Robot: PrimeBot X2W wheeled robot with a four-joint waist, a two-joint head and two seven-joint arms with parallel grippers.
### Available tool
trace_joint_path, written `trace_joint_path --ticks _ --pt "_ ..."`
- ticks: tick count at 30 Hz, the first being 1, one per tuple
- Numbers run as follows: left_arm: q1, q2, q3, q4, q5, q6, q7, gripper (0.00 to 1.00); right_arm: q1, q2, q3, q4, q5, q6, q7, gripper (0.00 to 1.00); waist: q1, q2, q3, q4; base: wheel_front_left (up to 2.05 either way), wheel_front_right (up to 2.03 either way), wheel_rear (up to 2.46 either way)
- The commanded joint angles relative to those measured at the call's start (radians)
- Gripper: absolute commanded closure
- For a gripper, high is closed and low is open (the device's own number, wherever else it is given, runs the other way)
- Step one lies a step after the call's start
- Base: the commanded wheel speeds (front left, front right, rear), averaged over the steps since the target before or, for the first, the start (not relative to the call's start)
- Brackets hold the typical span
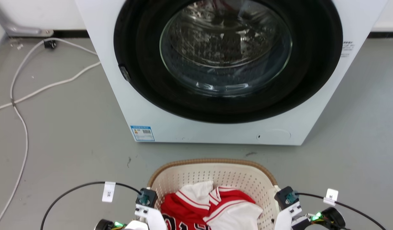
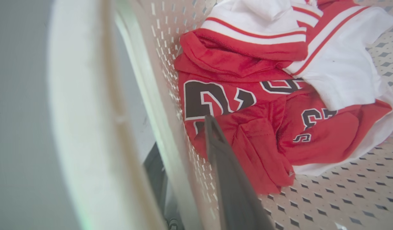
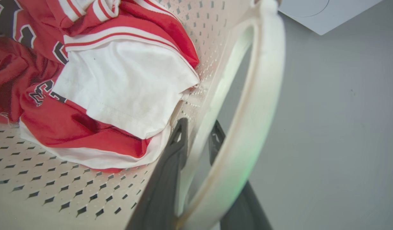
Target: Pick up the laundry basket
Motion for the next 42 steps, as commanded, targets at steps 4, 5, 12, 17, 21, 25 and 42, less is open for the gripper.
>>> trace_joint_path --ticks 4,5,12,17,21,25,42 --pt "0.029 0.009 -0.053 -0.023 -0.045 -0.014 0.008 1.00 0.032 -0.025 0.059 -0.022 0.040 0.002 0.007 1.00 0.0001 -0.0001 -0.050 0.008 0.00 0.00 0.00" --pt "0.033 0.011 -0.063 -0.026 -0.055 -0.014 0.008 1.00 0.035 -0.028 0.068 -0.025 0.051 0.002 0.010 1.00 0.0001 -0.0001 -0.055 0.008 0.00 0.00 0.00" --pt "0.044 0.024 -0.122 -0.028 -0.119 -0.014 0.006 1.00 0.046 -0.049 0.135 -0.035 0.120 0.002 0.016 1.00 0.0001 -0.0001 -0.078 0.010 0.00 0.00 0.00" --pt "0.038 0.029 -0.152 -0.022 -0.159 -0.014 0.002 1.00 0.049 -0.059 0.176 -0.036 0.160 0.002 0.015 1.00 0.0001 -0.0001 -0.089 0.012 0.00 0.00 0.00" --pt "0.037 0.032 -0.178 -0.016 -0.183 -0.014 -0.003 1.00 0.045 -0.059 0.206 -0.036 0.188 0.002 0.010 1.00 0.0001 -0.0001 -0.095 0.011 0.00 0.00 0.00" --pt "0.033 0.034 -0.200 -0.013 -0.207 -0.014 -0.005 1.00 0.037 -0.060 0.236 -0.032 0.210 0.002 0.005 1.00 0.0001 -0.0001 -0.096 0.010 0.00 0.00 0.00" --pt "0.011 0.040 -0.275 0.005 -0.290 -0.014 -0.024 1.00 0.009 -0.062 0.326 -0.006 0.290 0.002 -0.017 1.00 0.0001 -0.0001 -0.092 0.009 0.00 0.00 0.00"
